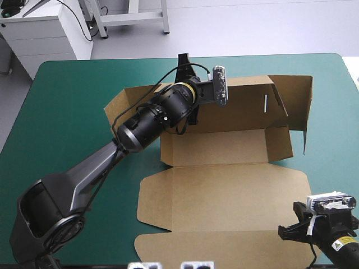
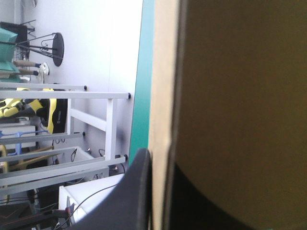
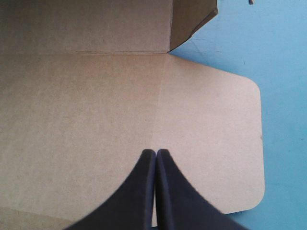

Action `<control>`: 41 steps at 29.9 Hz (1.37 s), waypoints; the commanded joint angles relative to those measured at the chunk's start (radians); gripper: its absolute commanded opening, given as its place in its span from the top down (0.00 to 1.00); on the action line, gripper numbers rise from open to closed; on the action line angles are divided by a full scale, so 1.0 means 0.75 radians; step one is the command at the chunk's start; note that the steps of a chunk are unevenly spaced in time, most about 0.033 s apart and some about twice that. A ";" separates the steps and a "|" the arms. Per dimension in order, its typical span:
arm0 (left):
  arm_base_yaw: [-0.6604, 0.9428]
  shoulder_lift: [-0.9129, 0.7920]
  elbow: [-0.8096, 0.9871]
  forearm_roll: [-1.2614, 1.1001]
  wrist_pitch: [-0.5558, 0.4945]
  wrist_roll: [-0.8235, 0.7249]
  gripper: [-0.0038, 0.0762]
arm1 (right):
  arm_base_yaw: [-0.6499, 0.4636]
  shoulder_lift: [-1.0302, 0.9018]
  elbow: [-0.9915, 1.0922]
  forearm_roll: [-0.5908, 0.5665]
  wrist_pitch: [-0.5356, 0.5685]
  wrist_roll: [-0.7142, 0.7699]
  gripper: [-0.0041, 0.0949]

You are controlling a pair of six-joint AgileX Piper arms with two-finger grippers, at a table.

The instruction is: Fold the box

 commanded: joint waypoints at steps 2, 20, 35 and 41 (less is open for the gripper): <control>-0.071 -0.053 0.016 0.251 -0.103 -0.251 0.96 | 0.003 0.053 -0.114 0.012 -0.076 0.043 0.98; -0.246 -0.052 0.479 0.790 -0.156 -0.826 0.96 | 0.003 0.622 -0.706 0.020 -0.139 0.059 0.98; -0.246 -0.052 0.487 0.793 -0.185 -0.826 0.96 | 0.003 1.373 -1.442 0.020 0.012 0.011 0.98; -0.246 -0.052 0.487 0.818 -0.189 -0.826 0.96 | 0.003 1.599 -1.617 0.014 0.044 0.011 0.98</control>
